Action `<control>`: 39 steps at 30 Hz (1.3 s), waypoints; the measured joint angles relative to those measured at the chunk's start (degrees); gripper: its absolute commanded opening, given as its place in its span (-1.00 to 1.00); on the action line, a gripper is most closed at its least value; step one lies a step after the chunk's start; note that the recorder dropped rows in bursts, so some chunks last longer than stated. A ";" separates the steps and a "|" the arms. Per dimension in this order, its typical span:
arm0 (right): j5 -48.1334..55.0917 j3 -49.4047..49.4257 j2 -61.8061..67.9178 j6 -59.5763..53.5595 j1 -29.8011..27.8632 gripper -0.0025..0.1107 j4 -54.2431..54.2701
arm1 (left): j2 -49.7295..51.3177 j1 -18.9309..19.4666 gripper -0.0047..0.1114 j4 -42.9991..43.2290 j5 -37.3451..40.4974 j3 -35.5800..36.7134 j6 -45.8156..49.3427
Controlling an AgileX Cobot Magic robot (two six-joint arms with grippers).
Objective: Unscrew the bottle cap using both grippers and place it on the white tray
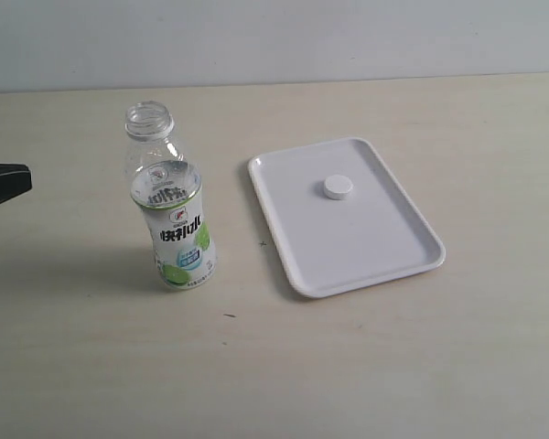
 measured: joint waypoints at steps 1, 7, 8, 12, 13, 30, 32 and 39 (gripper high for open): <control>0.00 0.00 0.00 0.00 0.00 -0.96 0.00 | 0.00 0.00 -0.92 0.05 0.00 0.00 0.00; 0.00 0.00 0.00 0.00 0.00 -0.96 0.00 | 0.00 0.00 -0.92 0.30 0.00 0.00 -0.52; 0.00 0.00 0.00 0.00 0.00 -0.96 0.00 | 0.00 0.00 -0.92 0.18 0.00 0.00 -0.64; 0.00 0.00 0.00 0.00 0.00 -0.96 0.00 | -0.09 0.00 -0.92 -0.19 0.00 0.00 -0.91; 0.00 0.00 0.00 0.00 0.00 -0.96 0.00 | -0.37 0.00 -0.92 -0.62 0.00 0.00 -1.19; 0.00 0.00 0.00 0.00 0.00 -0.96 0.00 | -18.70 -6.71 -0.92 -10.29 12.84 0.13 -16.73; 0.00 0.00 0.00 0.00 0.00 -0.96 0.00 | -21.56 -9.60 -0.92 -12.52 20.41 0.13 -21.52; 0.00 0.00 0.00 0.00 0.00 -0.96 0.00 | -32.44 -17.53 -0.92 -16.67 44.62 0.79 -36.99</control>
